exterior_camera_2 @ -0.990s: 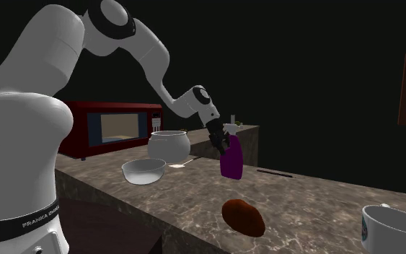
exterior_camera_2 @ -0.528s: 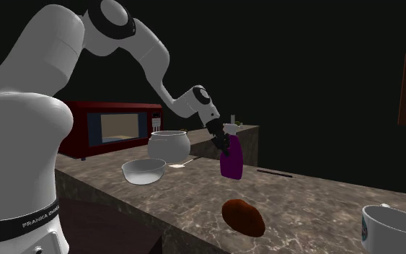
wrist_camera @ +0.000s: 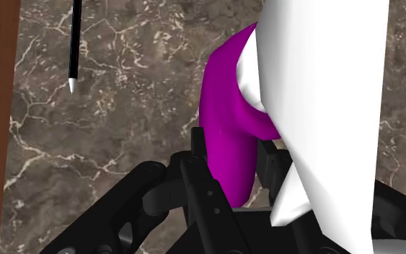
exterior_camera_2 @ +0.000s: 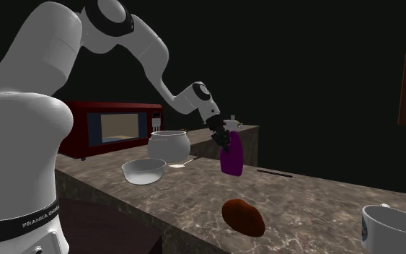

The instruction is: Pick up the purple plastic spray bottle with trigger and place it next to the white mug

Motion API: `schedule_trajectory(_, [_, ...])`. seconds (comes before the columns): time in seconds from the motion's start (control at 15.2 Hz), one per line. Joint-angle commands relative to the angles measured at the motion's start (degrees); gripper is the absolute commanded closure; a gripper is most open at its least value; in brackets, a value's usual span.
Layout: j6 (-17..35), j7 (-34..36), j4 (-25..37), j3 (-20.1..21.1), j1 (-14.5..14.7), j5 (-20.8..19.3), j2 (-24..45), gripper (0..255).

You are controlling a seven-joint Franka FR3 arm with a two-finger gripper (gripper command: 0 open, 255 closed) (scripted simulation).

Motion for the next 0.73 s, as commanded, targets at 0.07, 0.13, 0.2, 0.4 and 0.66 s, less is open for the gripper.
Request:
schedule_trajectory(0.07, [-1.7,-0.6,0.5,-0.1,0.3,0.0,-1.3,255])
schedule_trajectory(0.13, [-2.3,-0.9,0.7,-0.1,0.4,0.0,-1.8,255])
schedule_trajectory(0.2, [-2.9,-1.2,0.9,-0.1,0.5,0.0,-2.2,255])
schedule_trajectory(0.4, [-4.6,-2.0,1.6,-0.2,0.7,0.1,-3.5,255])
schedule_trajectory(0.66, [-7.0,-3.0,2.6,-0.3,0.9,0.1,-5.1,255])
